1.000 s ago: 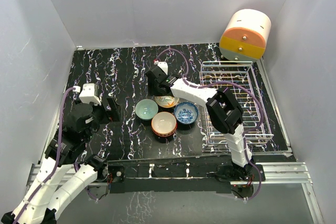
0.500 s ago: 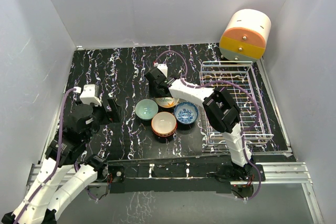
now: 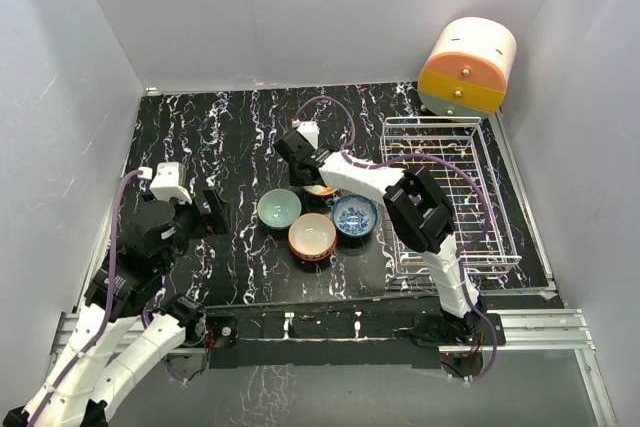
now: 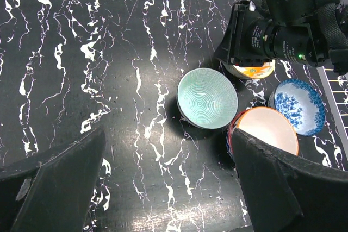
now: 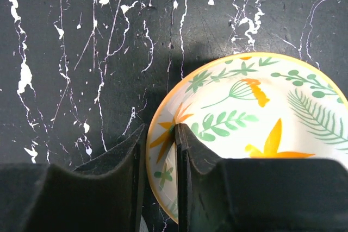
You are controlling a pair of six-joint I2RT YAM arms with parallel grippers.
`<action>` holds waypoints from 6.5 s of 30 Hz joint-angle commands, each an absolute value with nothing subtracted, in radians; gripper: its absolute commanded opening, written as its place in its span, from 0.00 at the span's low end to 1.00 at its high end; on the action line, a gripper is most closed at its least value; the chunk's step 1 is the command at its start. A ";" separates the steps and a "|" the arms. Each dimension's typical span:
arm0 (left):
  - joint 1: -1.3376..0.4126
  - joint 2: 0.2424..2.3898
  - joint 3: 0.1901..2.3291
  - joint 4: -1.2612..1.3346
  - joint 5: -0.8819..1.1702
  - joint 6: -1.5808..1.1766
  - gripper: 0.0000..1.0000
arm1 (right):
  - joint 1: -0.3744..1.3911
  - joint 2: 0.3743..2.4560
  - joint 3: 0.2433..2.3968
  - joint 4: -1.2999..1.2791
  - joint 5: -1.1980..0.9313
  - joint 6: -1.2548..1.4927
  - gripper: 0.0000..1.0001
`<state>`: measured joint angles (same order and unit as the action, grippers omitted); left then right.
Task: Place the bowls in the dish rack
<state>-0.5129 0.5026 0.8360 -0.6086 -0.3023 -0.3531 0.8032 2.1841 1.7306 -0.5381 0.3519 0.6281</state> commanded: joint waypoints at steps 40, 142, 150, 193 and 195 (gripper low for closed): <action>-0.517 0.500 0.859 -0.610 -0.328 -0.383 0.97 | 0.377 1.229 0.979 0.366 -0.461 0.807 0.08; -0.517 0.554 0.819 -0.568 -0.283 -0.406 0.97 | -0.325 1.268 0.812 -0.154 -0.403 0.603 0.42; -0.517 0.563 0.803 -0.544 -0.277 -0.402 0.97 | -0.131 1.244 1.025 -0.351 -0.195 0.458 0.54; -0.517 0.550 0.763 -0.553 -0.292 -0.413 0.97 | 0.204 1.239 0.875 -0.423 0.017 0.419 0.55; -0.516 0.551 0.763 -0.555 -0.292 -0.414 0.97 | 0.204 1.247 0.869 -0.397 0.051 0.422 0.55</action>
